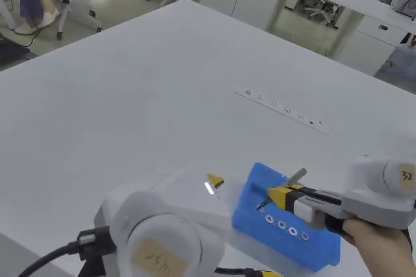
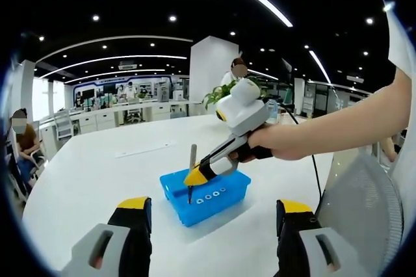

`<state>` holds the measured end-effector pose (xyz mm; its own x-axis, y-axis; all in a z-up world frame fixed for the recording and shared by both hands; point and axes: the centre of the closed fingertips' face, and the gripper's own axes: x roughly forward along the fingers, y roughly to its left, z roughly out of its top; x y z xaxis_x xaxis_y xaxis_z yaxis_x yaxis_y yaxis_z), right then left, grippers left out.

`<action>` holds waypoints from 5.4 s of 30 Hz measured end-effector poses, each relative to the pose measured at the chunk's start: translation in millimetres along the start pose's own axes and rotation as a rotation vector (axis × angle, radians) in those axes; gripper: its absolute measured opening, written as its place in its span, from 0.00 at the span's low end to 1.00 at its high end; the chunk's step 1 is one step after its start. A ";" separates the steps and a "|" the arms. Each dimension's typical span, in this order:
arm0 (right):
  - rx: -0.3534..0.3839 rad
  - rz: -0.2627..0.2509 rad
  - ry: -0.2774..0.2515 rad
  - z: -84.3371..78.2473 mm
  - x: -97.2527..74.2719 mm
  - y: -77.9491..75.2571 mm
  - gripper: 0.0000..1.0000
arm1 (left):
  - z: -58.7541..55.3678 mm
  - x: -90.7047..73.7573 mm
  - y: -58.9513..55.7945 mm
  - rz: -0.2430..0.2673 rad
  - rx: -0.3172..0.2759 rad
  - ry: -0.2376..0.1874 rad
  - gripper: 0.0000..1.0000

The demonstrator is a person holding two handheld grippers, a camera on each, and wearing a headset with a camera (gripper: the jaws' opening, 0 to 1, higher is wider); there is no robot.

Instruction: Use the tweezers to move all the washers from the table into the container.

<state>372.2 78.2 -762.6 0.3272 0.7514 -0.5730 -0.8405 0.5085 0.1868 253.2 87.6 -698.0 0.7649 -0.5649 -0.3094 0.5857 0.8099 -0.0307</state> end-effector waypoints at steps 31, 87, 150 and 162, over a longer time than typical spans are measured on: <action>-0.017 -0.007 -0.009 -0.8 -9.2 1.9 0.03 | -2.2 1.7 -0.9 -0.008 0.005 0.010 0.79; -0.570 0.186 0.287 -131.1 -117.3 81.2 0.03 | -13.3 37.3 -120.8 -0.596 0.315 0.308 0.15; -0.059 -0.104 0.013 -116.5 -168.8 31.0 0.13 | -120.3 38.4 -65.9 -0.609 0.526 0.854 0.00; 0.016 -0.148 -0.043 -113.3 -175.9 23.3 0.12 | -127.7 36.5 -64.8 -0.601 0.544 0.923 0.00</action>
<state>246.1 -89.8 -747.9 0.4658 0.6849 -0.5603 -0.7749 0.6214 0.1154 208.9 34.6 -828.6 -0.0122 -0.3234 -0.9462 0.9843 0.1628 -0.0684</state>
